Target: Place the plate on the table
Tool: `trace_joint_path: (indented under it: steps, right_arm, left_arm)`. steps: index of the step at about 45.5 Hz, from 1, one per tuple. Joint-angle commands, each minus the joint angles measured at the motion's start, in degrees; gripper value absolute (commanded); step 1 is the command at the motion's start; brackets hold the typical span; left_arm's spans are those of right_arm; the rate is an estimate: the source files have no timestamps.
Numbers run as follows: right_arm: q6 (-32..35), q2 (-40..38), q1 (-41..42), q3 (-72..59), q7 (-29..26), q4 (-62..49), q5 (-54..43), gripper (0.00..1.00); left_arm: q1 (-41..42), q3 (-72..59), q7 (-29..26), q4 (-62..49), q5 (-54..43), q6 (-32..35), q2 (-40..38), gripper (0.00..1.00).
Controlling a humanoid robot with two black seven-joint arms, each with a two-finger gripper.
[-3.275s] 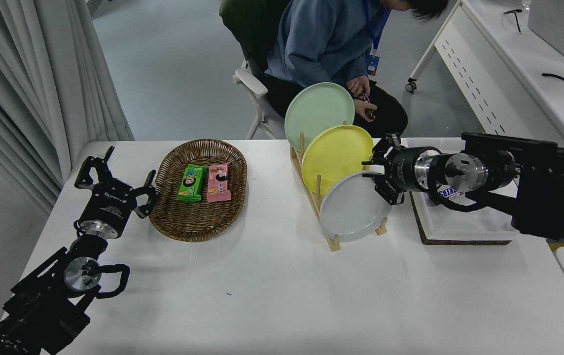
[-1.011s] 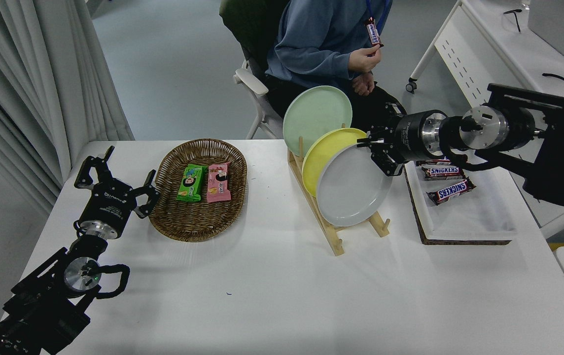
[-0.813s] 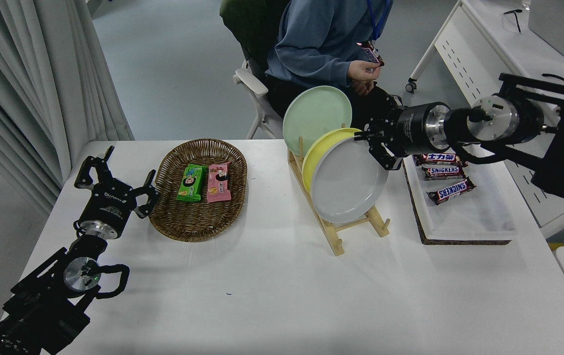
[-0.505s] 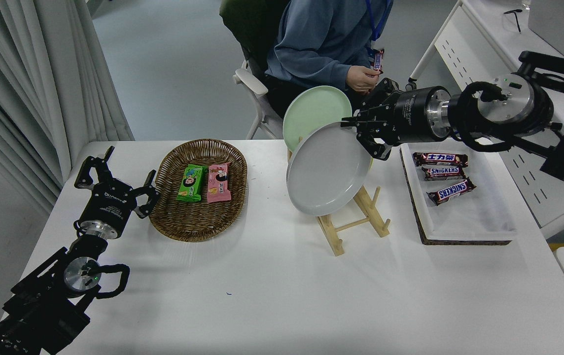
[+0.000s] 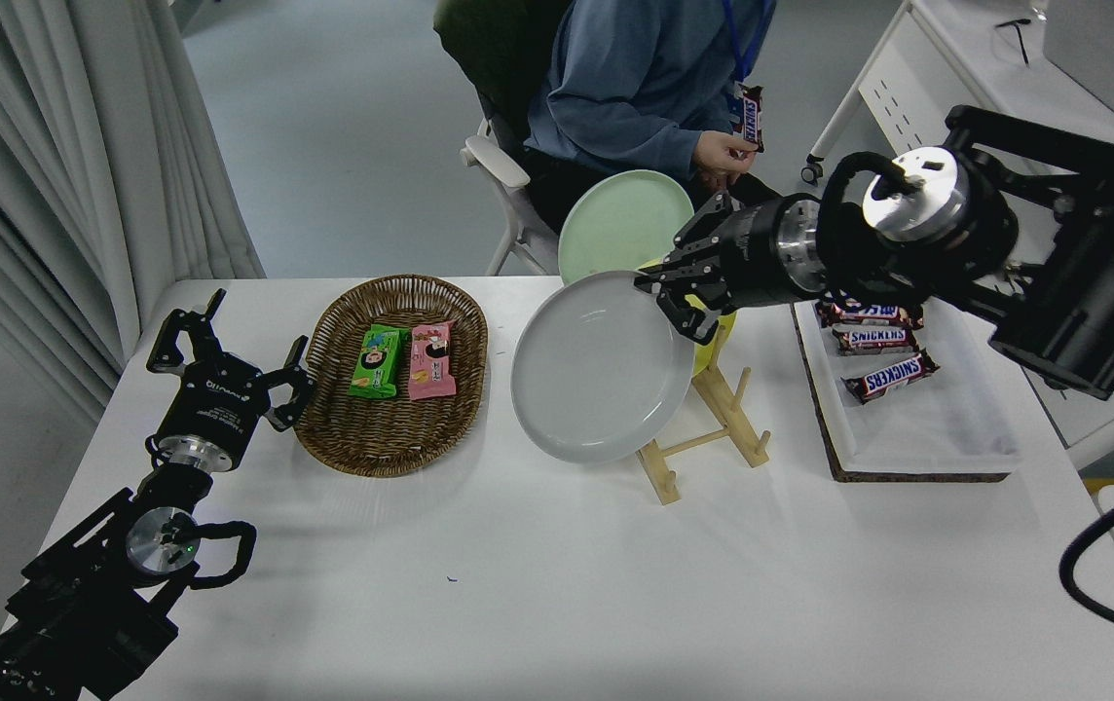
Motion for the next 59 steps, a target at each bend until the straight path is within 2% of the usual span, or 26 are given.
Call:
trace_joint_path:
  steps: [1,25,42,59]
  right_arm:
    - [-7.1,6.2,0.3,-2.3,0.0,-0.8,0.4,0.00]
    - [-7.1,22.2,-8.1,-1.3,-0.1,-17.2,1.6,0.00]
    - [-7.1,22.3,-15.6,4.9,-1.4,-24.9,2.2,0.00]
    - [-7.1,22.3,-19.5,8.2,-1.6,-30.9,10.1,0.00]
  left_arm:
    - [0.0,0.0,0.0,0.0,0.0,-0.1,0.0,1.00]
    - [0.0,0.0,0.0,0.0,0.0,-0.1,0.0,1.00]
    - [0.0,0.0,0.0,0.0,0.0,-0.1,0.0,1.00]
    - [0.0,0.0,0.0,0.0,0.0,-0.1,0.0,1.00]
